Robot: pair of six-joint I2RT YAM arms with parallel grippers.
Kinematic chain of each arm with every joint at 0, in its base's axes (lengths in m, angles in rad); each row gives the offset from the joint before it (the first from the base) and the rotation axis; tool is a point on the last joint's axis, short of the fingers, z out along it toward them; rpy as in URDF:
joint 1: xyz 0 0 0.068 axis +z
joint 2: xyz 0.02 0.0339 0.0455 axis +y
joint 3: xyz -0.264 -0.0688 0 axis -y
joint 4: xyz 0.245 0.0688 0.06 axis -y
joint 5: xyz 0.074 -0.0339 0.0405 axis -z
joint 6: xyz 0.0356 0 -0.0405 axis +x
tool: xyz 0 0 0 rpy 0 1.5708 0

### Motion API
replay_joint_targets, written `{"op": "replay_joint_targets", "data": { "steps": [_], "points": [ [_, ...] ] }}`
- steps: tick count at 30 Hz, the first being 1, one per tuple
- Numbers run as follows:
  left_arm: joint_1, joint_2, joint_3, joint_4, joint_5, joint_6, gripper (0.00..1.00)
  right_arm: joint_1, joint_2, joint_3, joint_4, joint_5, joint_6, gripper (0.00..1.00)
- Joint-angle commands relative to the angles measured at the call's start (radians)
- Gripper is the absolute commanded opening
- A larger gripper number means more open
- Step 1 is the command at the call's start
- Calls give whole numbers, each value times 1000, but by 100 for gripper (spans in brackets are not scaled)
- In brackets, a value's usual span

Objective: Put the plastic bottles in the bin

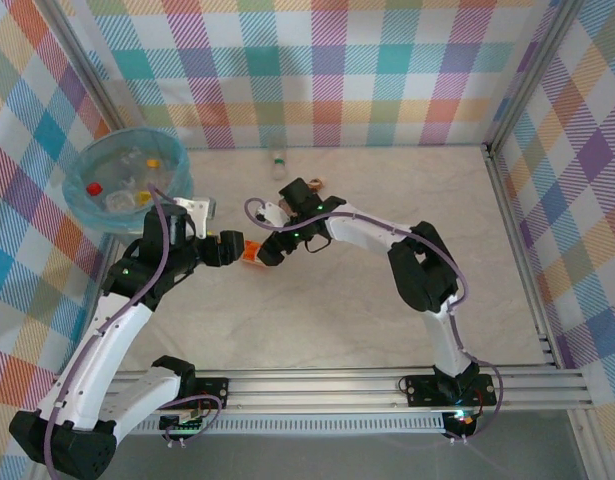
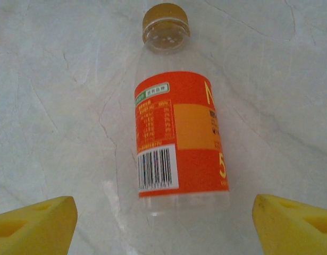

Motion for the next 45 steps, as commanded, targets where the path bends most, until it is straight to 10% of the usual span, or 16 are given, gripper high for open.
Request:
{"op": "replay_joint_targets", "data": {
  "steps": [1,16,26,45],
  "points": [
    [-10,-28,-26,47,-31,-11,78,18,46,52,-10,-18,-32,86],
    [-9,-116,-58,79,-47,6,79,55,200,181,-88,50,-59,84],
    [-11,-120,-8,63,-49,12,79,56,140,151,-105,67,-44,64],
    [-10,109,425,115,204,-314,82,27,-703,-354,25,29,82,54]
  ]
}}
